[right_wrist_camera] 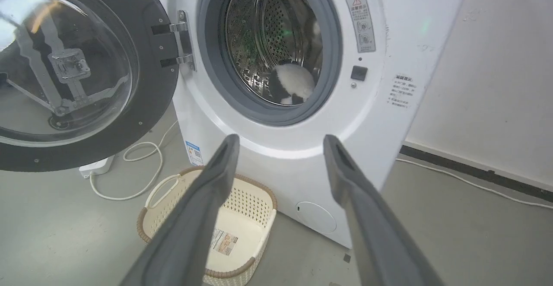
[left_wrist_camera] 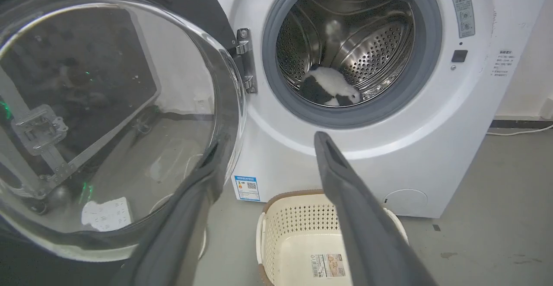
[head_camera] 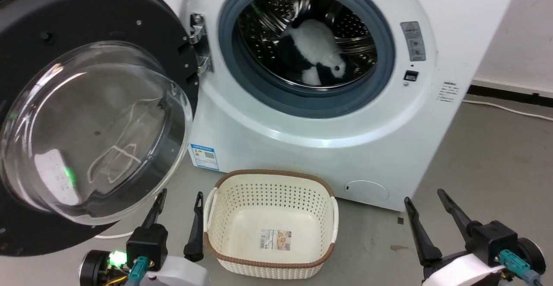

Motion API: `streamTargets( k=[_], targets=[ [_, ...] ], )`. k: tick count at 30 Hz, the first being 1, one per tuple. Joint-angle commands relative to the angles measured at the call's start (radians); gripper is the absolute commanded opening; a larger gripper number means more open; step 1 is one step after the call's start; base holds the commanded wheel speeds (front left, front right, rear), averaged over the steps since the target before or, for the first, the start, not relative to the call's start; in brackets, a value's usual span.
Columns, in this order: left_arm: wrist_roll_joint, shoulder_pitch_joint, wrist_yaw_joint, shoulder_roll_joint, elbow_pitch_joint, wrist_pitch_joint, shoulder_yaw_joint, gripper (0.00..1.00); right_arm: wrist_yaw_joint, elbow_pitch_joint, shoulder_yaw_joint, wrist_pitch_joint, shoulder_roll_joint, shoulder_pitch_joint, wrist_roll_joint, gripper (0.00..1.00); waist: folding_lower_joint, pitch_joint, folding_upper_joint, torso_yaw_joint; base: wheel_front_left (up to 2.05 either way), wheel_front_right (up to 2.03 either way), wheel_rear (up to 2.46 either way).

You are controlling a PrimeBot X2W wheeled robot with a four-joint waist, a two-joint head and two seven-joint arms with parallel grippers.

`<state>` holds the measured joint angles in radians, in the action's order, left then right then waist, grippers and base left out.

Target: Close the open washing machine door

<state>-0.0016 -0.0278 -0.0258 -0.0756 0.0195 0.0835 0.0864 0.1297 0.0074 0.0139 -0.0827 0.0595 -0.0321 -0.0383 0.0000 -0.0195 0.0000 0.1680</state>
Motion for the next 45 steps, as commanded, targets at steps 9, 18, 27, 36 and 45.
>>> streamTargets(
  k=[9, 18, 27, 36, 45],
  targets=[
    [0.000, -0.025, -0.021, -0.011, 0.023, 0.027, 0.017, 1.00, 0.000, 0.013, 0.028, -0.028, 0.016, 0.009, -0.019, 1.00, 0.0000, 0.001, 0.0000, 0.040, 0.00, 0.00, 0.00],
    [-0.004, -0.033, -0.033, -0.020, 0.036, 0.046, 0.028, 1.00, 0.000, 0.023, 0.047, -0.046, 0.022, 0.011, -0.030, 1.00, 0.0000, 0.001, 0.0000, 0.078, 0.00, 0.00, 0.00],
    [-0.003, -0.039, -0.045, -0.026, 0.048, 0.064, 0.045, 1.00, 0.001, 0.025, 0.059, -0.065, 0.028, 0.010, -0.044, 1.00, 0.0000, 0.003, 0.0000, 0.117, 0.00, 0.00, 0.00],
    [-0.005, -0.049, -0.058, -0.032, 0.054, 0.083, 0.063, 1.00, 0.001, 0.028, 0.070, -0.084, 0.032, 0.004, -0.055, 1.00, 0.0000, 0.005, 0.0000, 0.157, 0.00, 0.00, 0.00],
    [-0.013, -0.061, -0.070, -0.038, 0.062, 0.102, 0.071, 1.00, 0.001, 0.032, 0.089, -0.103, 0.037, -0.003, -0.067, 1.00, 0.0000, 0.003, 0.0000, 0.193, 0.00, 0.00, 0.00]
  ],
)
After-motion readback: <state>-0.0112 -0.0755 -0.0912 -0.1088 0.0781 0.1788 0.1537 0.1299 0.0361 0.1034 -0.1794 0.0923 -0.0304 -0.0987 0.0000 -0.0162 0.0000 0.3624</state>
